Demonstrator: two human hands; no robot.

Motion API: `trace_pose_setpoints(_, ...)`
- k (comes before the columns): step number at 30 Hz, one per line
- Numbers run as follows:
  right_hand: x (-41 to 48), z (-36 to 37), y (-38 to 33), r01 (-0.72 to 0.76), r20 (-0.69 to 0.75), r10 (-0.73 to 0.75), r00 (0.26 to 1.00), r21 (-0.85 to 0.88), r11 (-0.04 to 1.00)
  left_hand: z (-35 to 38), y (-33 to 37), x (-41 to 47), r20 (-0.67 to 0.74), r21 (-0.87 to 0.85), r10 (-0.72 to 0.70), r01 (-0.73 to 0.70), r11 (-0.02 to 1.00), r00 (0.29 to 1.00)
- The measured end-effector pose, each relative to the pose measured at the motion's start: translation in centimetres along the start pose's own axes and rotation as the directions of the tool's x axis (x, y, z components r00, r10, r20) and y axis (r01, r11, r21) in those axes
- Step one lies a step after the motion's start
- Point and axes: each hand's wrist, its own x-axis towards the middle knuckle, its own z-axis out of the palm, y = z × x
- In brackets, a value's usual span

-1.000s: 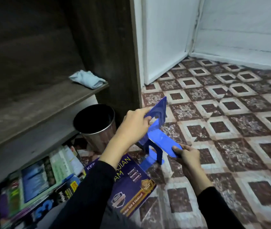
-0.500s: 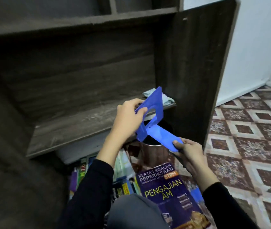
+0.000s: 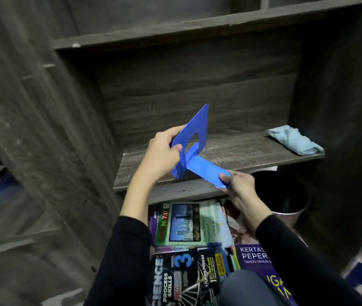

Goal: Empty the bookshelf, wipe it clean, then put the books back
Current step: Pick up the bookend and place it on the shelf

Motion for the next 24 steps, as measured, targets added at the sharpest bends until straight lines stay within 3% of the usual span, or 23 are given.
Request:
trace_pose_setpoints(13, 6.7, 13.7, 1.9, 0.075, 0.203, 0.001, 0.979, -0.368, 0.927, -5.6, -7.7, 4.8, -0.354, 0.124, -0.128, 0.182, 0.975, 0.927)
trace_pose_setpoints(18, 9.4, 16.7, 3.2, 0.181, 0.226, -0.056, 0.972, -0.581, 0.793, -6.7, -9.9, 5.9, -0.329, 0.249, -0.128, 0.217, 0.944, 0.936)
trace_pose_setpoints(24, 11.2, 19.2, 4.8, 0.261, 0.265, -0.097, 0.959, -0.703, 0.662, -6.9, -11.5, 7.2, -0.346, 0.336, -0.173, 0.294, 0.895, 0.922)
